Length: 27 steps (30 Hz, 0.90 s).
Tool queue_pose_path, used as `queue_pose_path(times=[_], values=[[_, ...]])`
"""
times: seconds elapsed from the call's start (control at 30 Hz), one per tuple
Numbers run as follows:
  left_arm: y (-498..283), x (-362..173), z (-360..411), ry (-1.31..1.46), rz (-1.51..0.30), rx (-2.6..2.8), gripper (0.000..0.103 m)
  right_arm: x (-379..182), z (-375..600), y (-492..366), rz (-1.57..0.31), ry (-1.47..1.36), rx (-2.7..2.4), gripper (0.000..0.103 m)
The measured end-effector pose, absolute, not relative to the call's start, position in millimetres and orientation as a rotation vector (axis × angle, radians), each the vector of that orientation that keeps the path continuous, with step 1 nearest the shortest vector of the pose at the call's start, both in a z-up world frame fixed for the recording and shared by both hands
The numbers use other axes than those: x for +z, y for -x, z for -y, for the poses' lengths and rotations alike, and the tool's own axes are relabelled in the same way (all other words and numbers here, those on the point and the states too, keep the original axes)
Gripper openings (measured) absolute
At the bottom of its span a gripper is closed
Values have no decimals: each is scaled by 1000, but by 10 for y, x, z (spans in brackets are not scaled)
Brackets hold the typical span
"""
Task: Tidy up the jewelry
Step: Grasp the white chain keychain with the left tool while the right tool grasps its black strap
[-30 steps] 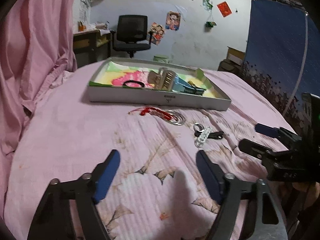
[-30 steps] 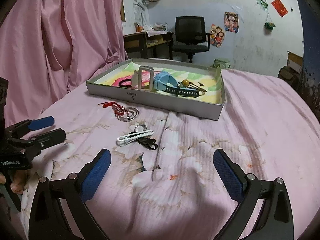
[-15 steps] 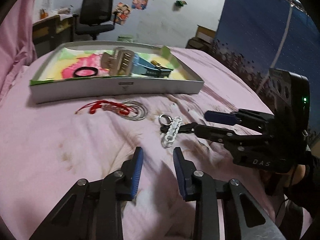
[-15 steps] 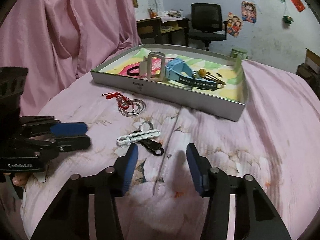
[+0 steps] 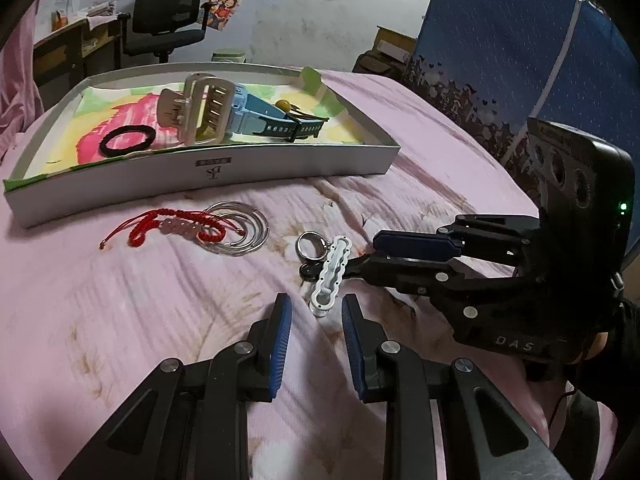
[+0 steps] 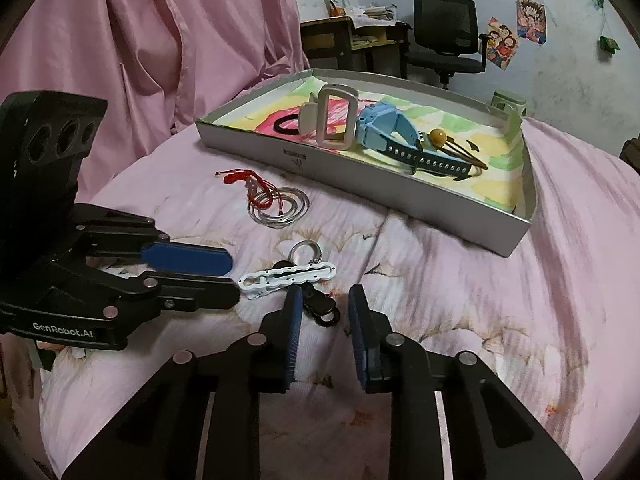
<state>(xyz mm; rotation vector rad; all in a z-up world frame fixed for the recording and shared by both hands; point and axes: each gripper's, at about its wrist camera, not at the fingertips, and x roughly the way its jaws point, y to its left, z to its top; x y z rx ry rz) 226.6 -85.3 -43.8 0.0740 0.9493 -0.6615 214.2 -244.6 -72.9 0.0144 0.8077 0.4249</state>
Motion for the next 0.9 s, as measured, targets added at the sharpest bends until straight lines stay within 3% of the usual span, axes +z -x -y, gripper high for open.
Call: queue_pose_path(times=[0.07,0.23,0.9], values=[[-2288,-455,907,-89,-958,-660,25,-739,2451,-2147,-812,-23,430,21],[-2354,-500,987,-127,-984,-642,13,-761,2452,-2177,-819,-33,443,16],[-2109,-366,506,15,-859,-566,12,-727,2352,-1949,-800,16,411,10]])
